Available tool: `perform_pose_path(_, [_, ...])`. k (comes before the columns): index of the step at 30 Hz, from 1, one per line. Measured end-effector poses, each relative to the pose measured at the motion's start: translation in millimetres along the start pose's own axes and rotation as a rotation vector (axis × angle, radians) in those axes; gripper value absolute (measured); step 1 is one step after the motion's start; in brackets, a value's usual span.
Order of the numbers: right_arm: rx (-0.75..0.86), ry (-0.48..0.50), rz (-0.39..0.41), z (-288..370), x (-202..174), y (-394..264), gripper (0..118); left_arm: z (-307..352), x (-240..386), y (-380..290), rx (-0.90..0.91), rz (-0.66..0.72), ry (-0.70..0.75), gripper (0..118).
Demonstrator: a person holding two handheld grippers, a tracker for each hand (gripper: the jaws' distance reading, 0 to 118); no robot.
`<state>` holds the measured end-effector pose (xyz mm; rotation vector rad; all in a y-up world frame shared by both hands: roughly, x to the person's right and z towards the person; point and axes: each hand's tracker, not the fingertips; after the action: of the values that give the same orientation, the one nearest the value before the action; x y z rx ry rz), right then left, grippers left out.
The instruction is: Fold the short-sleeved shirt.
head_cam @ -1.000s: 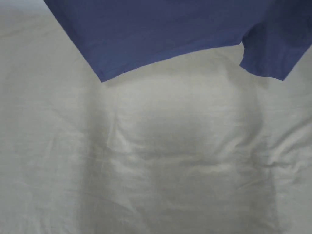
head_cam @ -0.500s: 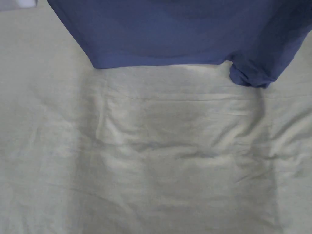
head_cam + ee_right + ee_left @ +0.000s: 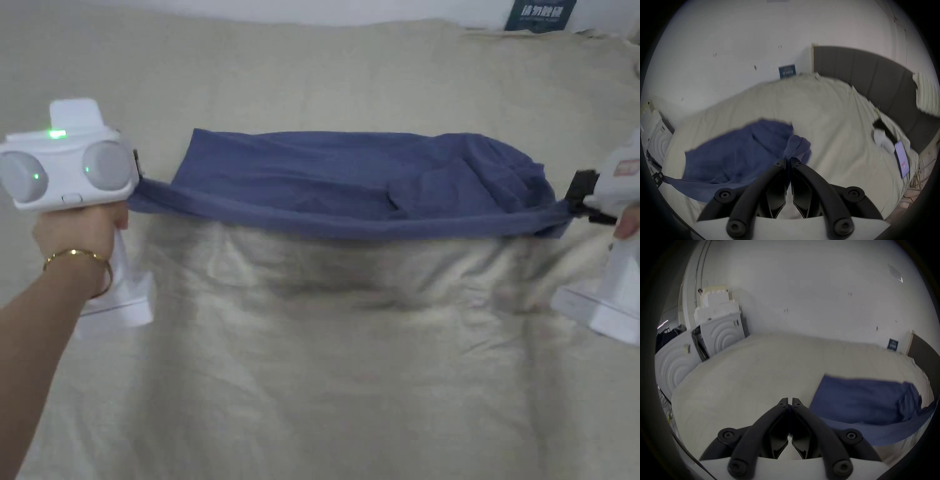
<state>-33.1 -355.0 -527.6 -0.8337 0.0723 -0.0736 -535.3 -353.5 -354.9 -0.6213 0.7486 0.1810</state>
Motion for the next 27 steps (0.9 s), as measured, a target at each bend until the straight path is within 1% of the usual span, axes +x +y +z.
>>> perform_pose_path(2, [-0.036, 0.003, 0.001, -3, 12, -31, 3, 8, -11, -33, -0.048, 0.013, -0.019, 0])
perform_pose_path(3, [-0.058, -0.002, 0.002, 1, 16, -48, 3, 13, -17, -52, -0.08, -0.015, -0.025, 0])
perform_pose_path(6, [-0.075, 0.008, -0.007, 11, 31, -82, 3, 30, -33, -96, -0.098, -0.041, -0.033, 0])
perform_pose_path(9, [-0.073, 0.017, -0.008, 30, 42, -107, 3, 56, -51, -128, -0.113, -0.017, -0.046, 0])
perform_pose_path(13, [-0.057, 0.032, 0.013, 62, 64, -128, 3, 92, -82, -157, -0.1, 0.005, -0.047, 0])
perform_pose_path(15, [-0.038, 0.061, -0.009, 80, 77, -139, 3, 113, -98, -169, -0.072, 0.032, -0.065, 0])
perform_pose_path(17, [-0.033, 0.079, -0.014, 96, 87, -150, 3, 133, -110, -179, -0.04, 0.053, -0.083, 0])
perform_pose_path(20, [-0.026, 0.078, 0.007, 116, 98, -169, 3, 162, -121, -199, -0.021, 0.063, -0.083, 0])
perform_pose_path(27, [-0.027, 0.061, 0.052, 144, 119, -210, 3, 194, -130, -236, -0.036, 0.031, -0.072, 0])
